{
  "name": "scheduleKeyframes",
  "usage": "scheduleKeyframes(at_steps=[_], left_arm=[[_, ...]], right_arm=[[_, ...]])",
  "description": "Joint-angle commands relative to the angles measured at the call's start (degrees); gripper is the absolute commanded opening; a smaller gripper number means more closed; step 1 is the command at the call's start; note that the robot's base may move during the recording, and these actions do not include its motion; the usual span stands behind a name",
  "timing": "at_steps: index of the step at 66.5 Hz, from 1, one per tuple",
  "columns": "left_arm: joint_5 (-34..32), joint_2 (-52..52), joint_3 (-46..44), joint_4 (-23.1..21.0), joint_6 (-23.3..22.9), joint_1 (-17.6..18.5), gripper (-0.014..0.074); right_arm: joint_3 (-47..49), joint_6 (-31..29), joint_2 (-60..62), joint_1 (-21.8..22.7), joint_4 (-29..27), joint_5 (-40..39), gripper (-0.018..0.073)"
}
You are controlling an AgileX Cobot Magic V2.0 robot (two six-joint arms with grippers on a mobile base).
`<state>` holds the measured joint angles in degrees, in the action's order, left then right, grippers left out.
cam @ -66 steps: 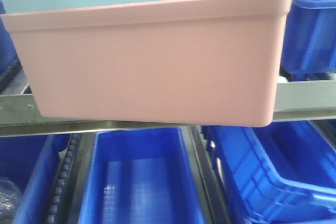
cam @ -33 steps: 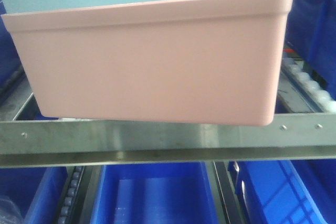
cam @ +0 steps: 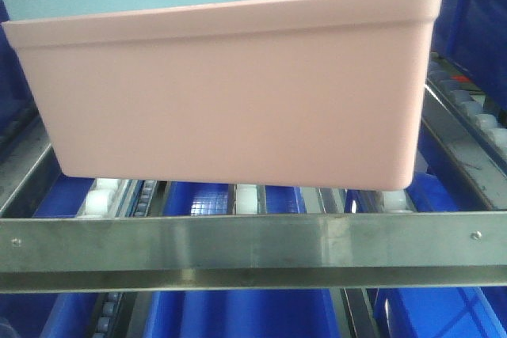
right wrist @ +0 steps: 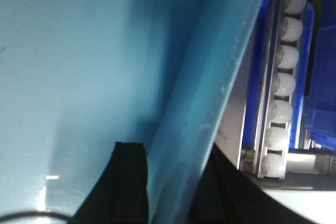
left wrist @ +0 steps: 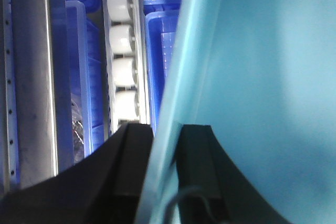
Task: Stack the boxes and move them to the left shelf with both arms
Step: 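Hold the stacked bins above the roller shelf as the base approaches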
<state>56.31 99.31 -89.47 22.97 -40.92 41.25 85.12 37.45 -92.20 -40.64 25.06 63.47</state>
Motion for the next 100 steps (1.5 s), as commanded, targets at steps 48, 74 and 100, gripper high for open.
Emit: scheduleKeyframes(at_steps=[48,74,100], left_arm=[[-8.48,-3.23,-2.56,-4.24,-0.61,2.27,-0.0003],[-8.60,-3.23,-2.56,-4.24,-0.61,2.27,-0.0003],[-16.84,-3.23,-2.56,-2.33,-0.34,1.11,-0.0003]], right_arm=[[2.25,1.24,2.48,-1.15,-1.22,-10.66,0.0056],[2.25,1.24,2.48,-1.15,-1.22,-10.92,0.0056],[2.69,-1.38,2.40,0.47,0.79,-16.72,0.0056]])
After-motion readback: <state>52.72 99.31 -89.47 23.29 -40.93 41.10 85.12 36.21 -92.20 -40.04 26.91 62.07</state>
